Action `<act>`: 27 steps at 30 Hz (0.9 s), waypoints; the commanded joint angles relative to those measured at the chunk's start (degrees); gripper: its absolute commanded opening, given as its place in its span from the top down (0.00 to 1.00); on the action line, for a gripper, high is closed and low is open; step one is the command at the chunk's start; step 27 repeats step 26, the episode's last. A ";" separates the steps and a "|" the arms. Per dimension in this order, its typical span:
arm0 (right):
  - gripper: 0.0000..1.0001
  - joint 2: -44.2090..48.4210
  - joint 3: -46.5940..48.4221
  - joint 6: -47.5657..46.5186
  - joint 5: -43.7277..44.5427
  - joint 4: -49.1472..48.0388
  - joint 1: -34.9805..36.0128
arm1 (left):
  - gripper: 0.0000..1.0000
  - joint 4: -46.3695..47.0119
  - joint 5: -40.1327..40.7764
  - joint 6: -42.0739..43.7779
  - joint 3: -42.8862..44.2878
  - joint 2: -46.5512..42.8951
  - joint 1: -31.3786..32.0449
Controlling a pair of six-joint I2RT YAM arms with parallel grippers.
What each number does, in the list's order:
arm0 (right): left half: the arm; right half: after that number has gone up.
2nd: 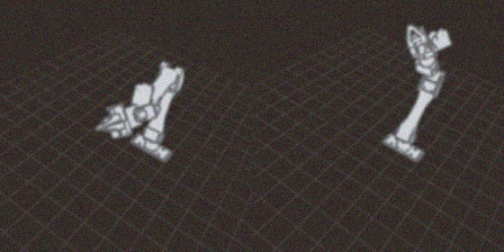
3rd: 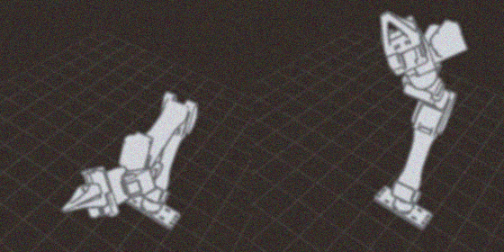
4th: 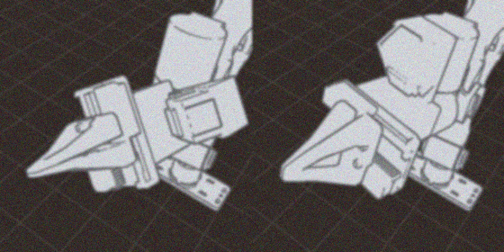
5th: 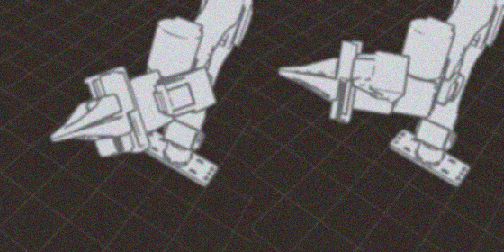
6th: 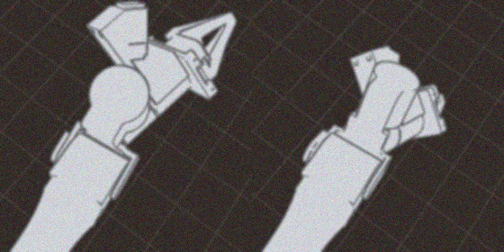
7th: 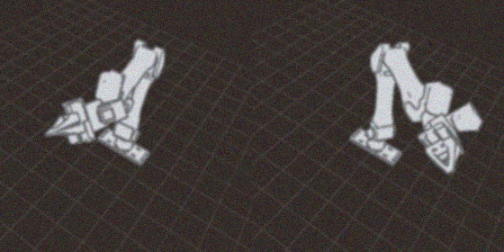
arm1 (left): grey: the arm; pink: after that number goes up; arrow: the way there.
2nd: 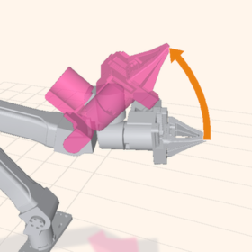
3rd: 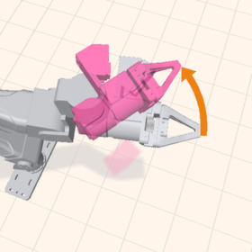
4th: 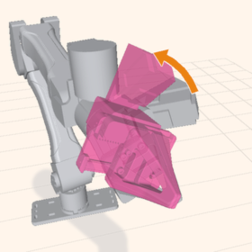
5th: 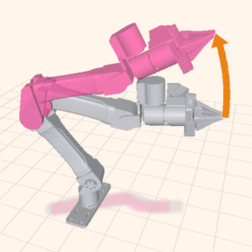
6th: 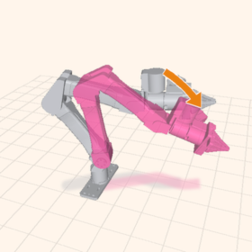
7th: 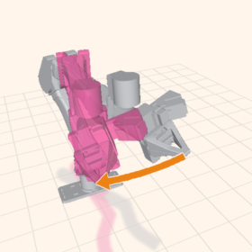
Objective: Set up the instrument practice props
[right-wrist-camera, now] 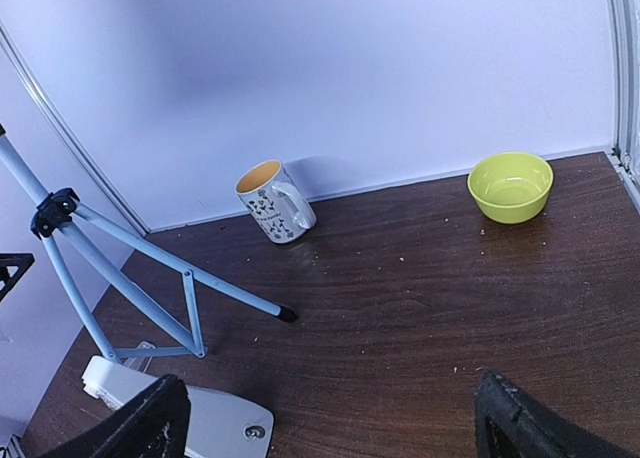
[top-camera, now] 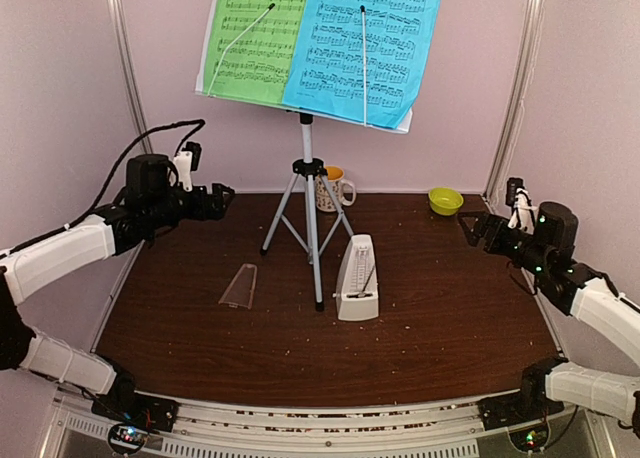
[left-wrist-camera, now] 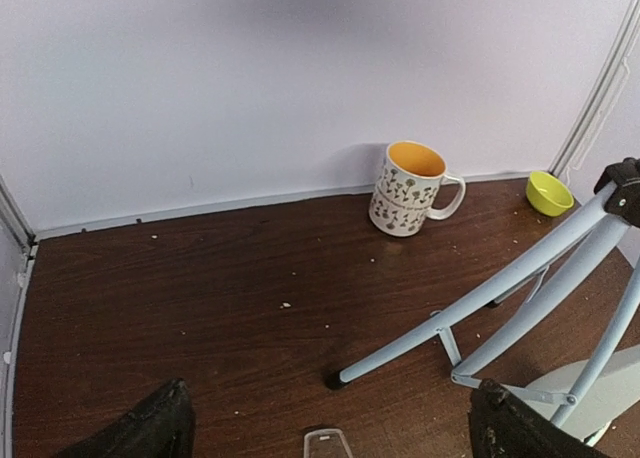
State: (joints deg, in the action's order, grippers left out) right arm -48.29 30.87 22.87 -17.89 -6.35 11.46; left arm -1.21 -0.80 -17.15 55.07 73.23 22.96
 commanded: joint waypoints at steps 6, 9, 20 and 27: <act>0.00 4.16 -3.67 0.41 1.50 1.02 -0.39 | 0.02 -7.98 10.44 -6.17 -2.52 -5.69 -0.39; 0.00 4.51 -6.02 1.39 1.06 -0.01 -0.35 | 0.02 -7.73 10.50 -7.73 -5.35 -6.46 -0.45; 0.00 4.37 -9.53 2.28 0.86 -2.97 -0.39 | 0.02 -5.32 12.75 -11.10 -10.70 -6.95 -0.46; 0.00 3.37 -9.60 2.49 -0.08 -3.93 -0.39 | 0.02 -4.86 13.67 -11.60 -11.01 -7.56 -0.39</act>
